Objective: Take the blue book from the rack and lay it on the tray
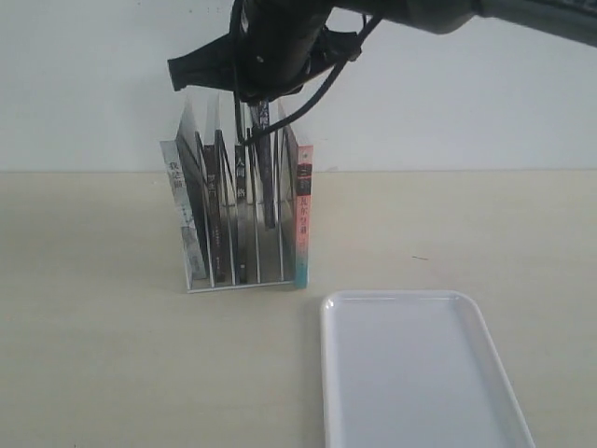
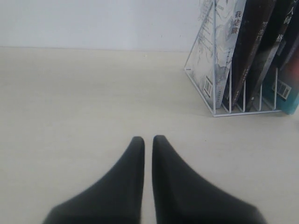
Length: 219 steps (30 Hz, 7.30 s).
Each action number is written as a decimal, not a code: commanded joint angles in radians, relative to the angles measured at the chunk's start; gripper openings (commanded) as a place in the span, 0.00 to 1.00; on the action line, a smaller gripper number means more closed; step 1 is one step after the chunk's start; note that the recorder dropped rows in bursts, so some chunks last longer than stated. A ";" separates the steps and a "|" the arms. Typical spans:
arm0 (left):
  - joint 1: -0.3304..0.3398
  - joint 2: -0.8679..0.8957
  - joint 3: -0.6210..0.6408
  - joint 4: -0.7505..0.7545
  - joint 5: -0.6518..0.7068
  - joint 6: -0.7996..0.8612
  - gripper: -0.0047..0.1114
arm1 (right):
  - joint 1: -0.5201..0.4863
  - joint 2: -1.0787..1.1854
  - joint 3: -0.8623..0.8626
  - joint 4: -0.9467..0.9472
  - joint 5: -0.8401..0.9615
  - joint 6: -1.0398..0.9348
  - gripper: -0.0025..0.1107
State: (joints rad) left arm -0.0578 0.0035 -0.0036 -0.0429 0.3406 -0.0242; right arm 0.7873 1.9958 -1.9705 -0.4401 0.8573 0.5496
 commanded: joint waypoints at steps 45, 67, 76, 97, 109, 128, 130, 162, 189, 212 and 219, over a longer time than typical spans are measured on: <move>0.004 -0.004 0.004 0.003 -0.004 -0.009 0.09 | 0.049 -0.788 0.394 0.106 0.119 -0.668 0.02; 0.004 -0.004 0.004 0.003 -0.004 -0.009 0.09 | -0.131 -0.811 0.908 0.492 -0.047 -1.275 0.02; 0.004 -0.004 0.004 0.003 -0.004 -0.009 0.09 | -0.131 -0.700 0.949 0.432 -0.147 -1.292 0.02; 0.004 -0.004 0.004 0.003 -0.004 -0.009 0.09 | -0.131 -0.568 0.949 0.319 -0.093 -1.281 0.02; 0.004 -0.004 0.004 0.003 -0.004 -0.009 0.09 | -0.131 -0.568 0.949 0.317 -0.020 -1.253 0.02; 0.004 -0.004 0.004 0.003 -0.004 -0.009 0.09 | -0.131 -0.568 0.949 0.240 -0.002 -1.226 0.02; 0.004 -0.004 0.004 0.003 -0.004 -0.009 0.09 | -0.131 -0.568 0.951 0.227 -0.002 -1.220 0.02; 0.004 -0.004 0.004 0.003 -0.004 -0.009 0.09 | -0.131 -0.568 1.018 0.094 -0.102 -1.133 0.48; 0.004 -0.004 0.004 0.003 -0.004 -0.009 0.09 | -0.127 -0.828 1.009 0.143 -0.112 -1.123 0.48; 0.004 -0.004 0.004 0.003 -0.004 -0.009 0.09 | -0.127 -1.122 1.009 0.742 -0.137 -0.663 0.03; 0.004 -0.004 0.004 0.003 -0.004 -0.009 0.09 | -0.127 -1.126 1.009 0.744 -0.137 -0.663 0.03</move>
State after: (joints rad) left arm -0.0578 0.0035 -0.0036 -0.0410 0.3406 -0.0242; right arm 0.6605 0.8743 -0.9549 0.3002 0.7187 -0.1179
